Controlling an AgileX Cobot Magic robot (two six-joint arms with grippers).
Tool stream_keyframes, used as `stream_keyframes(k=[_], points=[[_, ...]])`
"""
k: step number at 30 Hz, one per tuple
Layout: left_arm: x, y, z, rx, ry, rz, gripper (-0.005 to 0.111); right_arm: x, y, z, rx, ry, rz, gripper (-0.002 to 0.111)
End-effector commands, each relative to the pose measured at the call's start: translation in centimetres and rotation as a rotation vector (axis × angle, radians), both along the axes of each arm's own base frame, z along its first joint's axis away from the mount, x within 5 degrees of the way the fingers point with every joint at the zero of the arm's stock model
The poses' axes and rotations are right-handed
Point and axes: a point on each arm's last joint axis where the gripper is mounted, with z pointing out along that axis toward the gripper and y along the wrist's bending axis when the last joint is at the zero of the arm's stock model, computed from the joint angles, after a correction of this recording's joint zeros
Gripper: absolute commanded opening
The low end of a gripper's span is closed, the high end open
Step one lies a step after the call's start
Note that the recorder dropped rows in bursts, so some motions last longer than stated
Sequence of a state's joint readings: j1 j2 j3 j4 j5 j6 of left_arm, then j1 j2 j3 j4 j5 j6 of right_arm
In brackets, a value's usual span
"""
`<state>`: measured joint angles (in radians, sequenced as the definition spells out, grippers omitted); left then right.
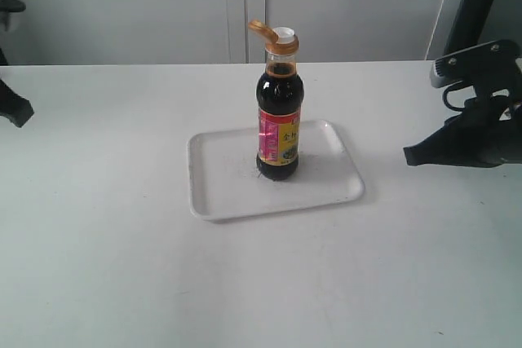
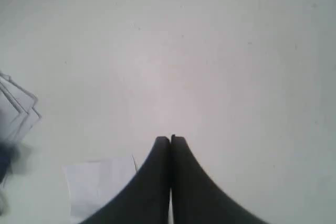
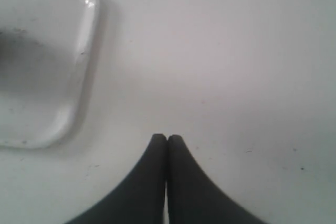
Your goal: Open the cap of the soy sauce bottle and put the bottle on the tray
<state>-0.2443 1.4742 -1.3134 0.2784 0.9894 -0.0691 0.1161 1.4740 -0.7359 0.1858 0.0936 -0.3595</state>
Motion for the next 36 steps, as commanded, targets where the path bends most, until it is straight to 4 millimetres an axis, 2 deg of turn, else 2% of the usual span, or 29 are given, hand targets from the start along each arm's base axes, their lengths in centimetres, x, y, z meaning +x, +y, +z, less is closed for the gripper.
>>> stream_keyframes(k=[1,6,13,19,25,27,36], points=[[-1.1,0.8,0.2,0.003,0.104,0.027,0.000,-0.7,1.3,0.2,-0.002,0.062,0.060,0.000],[-1.9,0.9,1.3,-0.008,0.066,0.027,0.000,-0.9,1.7,0.9,0.002,0.189,0.090,0.000],[-3.2,1.2,3.1,-0.024,-0.019,0.012,0.000,0.7,2.1,3.9,0.076,0.127,0.050,0.000],[-4.7,1.5,3.4,-0.050,-0.150,-0.021,0.000,1.1,2.4,5.5,0.098,0.154,0.063,0.000],[-6.4,1.7,3.5,-0.086,-0.289,-0.045,0.000,-0.3,1.4,6.2,-0.079,0.309,0.125,0.000],[-7.1,1.8,3.2,-0.100,-0.325,-0.051,0.000,-0.7,0.9,6.6,-0.105,0.314,0.091,0.000],[-10.6,2.2,2.0,-0.200,-0.526,-0.047,0.000,-3.2,0.4,10.0,-0.076,0.120,0.052,0.000]])
